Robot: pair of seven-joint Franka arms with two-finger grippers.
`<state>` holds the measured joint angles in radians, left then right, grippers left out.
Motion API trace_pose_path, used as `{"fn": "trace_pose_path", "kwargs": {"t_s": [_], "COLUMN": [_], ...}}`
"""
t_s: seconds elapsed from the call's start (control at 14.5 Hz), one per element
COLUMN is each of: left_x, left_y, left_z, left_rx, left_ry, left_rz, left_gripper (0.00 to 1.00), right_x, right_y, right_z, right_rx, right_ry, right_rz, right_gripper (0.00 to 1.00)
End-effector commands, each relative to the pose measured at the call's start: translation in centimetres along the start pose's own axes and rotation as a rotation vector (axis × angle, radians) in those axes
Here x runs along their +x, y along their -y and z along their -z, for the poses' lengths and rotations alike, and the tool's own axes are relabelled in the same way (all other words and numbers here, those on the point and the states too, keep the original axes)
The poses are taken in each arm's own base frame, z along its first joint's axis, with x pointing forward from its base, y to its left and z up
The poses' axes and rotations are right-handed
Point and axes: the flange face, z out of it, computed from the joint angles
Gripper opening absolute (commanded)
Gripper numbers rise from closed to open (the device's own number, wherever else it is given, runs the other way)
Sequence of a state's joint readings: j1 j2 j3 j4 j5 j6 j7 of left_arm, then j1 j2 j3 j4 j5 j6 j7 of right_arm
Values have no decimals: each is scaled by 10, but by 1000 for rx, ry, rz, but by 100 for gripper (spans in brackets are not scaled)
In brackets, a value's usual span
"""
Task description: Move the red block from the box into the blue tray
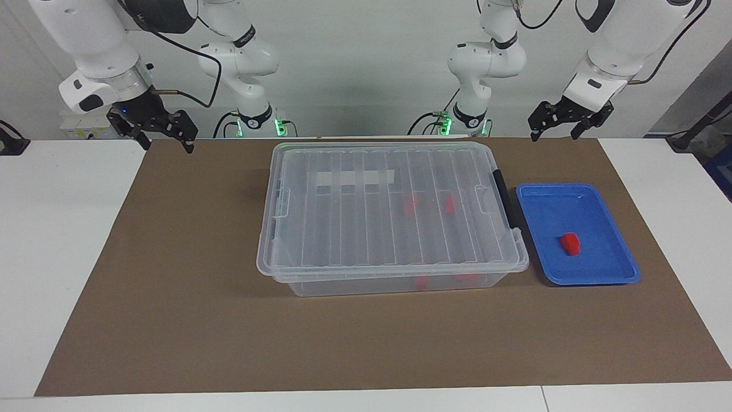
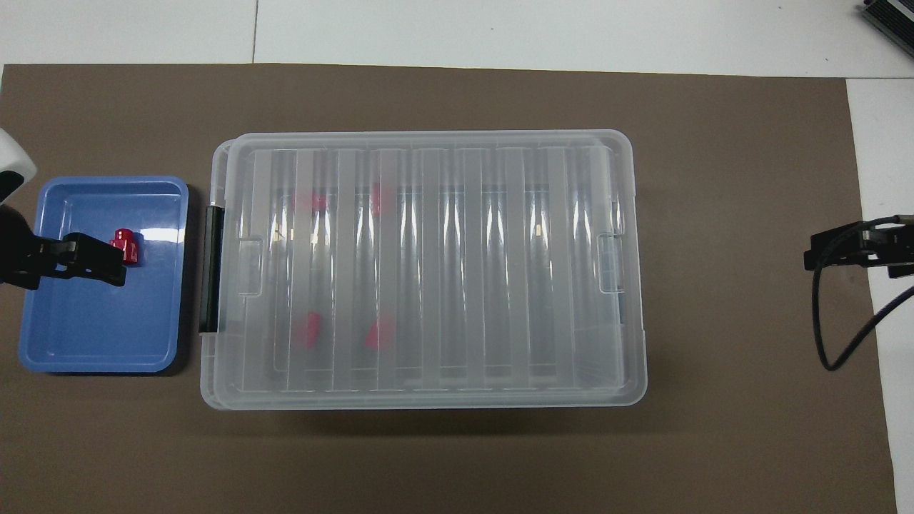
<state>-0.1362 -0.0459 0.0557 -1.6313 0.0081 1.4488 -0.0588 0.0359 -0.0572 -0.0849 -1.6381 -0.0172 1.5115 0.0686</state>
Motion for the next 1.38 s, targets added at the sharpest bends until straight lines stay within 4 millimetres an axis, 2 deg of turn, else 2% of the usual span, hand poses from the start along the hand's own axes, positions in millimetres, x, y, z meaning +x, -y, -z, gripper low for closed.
{"fn": "trace_pose_path", "kwargs": {"t_s": [0.0, 0.34, 0.55, 1.31], "left_x": [8, 1, 1, 0], "left_y": [-3, -2, -7, -2], "left_z": [-7, -7, 7, 7], "left_rx": [-8, -8, -7, -8], "left_ry": [-30, -10, -36, -38], "left_rz": [10, 8, -2, 3], "left_gripper": [100, 100, 100, 100], "right_x": [1, 1, 1, 1], "right_y": [2, 2, 2, 2], "right_z": [1, 0, 0, 1], "right_rx": [8, 9, 9, 10], "right_ry": [-6, -4, -4, -6], "right_rz": [-12, -12, -12, -3], "right_gripper": [100, 100, 100, 100]}}
